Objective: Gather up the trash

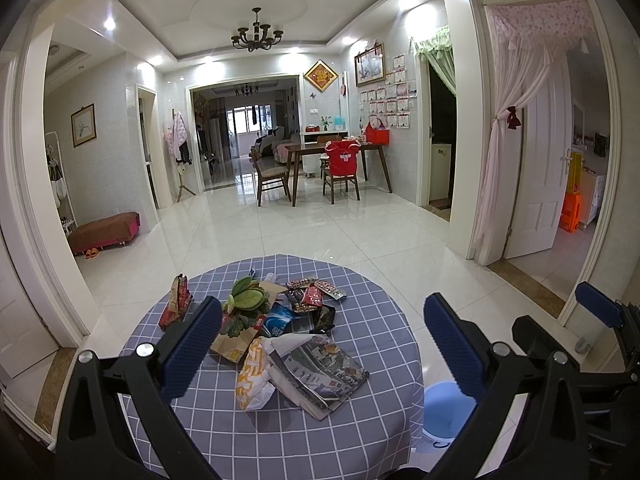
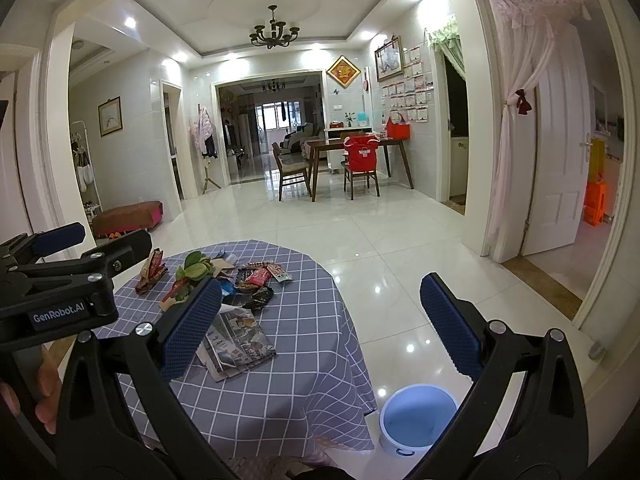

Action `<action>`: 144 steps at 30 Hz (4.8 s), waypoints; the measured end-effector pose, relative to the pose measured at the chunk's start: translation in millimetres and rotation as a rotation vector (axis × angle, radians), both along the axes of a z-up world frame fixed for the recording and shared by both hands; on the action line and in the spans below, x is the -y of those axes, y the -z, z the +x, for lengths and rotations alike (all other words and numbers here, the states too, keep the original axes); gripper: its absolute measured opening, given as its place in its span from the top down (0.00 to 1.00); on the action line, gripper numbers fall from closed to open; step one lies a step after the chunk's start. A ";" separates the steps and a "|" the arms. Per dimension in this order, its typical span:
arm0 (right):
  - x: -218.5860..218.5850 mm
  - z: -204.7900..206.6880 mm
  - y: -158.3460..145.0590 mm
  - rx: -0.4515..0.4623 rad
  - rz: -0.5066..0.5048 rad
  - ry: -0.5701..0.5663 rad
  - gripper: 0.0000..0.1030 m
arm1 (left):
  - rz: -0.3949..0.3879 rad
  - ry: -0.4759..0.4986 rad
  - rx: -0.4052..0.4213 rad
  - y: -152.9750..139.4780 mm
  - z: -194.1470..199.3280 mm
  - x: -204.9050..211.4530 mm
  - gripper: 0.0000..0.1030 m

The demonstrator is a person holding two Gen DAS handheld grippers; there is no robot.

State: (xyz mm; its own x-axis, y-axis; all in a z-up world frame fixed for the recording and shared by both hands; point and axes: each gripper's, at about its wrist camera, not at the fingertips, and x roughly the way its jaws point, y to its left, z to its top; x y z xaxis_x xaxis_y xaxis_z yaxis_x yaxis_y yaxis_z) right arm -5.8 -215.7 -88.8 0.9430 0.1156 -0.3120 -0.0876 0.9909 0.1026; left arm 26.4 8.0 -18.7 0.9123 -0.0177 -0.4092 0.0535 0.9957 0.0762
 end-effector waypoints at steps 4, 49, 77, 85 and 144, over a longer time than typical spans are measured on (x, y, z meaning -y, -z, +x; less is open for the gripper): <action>-0.3 0.2 0.2 0.000 -0.002 -0.001 0.06 | 0.001 0.000 -0.001 -0.1 0.2 0.0 0.04; -115.3 152.7 147.4 -0.391 -0.114 -0.240 0.06 | -0.175 -0.101 -0.385 156.5 96.6 -159.5 0.04; -119.3 246.6 173.4 -0.519 0.059 -0.482 0.06 | -0.237 -0.042 -0.332 165.4 103.1 -149.1 0.67; -137.2 255.8 174.1 -0.535 0.021 -0.565 0.06 | -0.227 -0.120 -0.366 175.3 105.3 -142.9 0.67; 197.4 165.0 277.1 -0.522 0.269 0.195 0.92 | -0.153 0.481 -0.542 264.4 206.5 231.7 0.70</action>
State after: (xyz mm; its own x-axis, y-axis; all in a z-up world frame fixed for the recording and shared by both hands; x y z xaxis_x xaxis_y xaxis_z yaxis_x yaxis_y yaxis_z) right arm 159.2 -413.1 -365.9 0.6852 0.0953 -0.7221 0.2216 0.9171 0.3313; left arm 232.9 -223.7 -283.1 0.4599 -0.4576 -0.7610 0.4776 0.8499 -0.2224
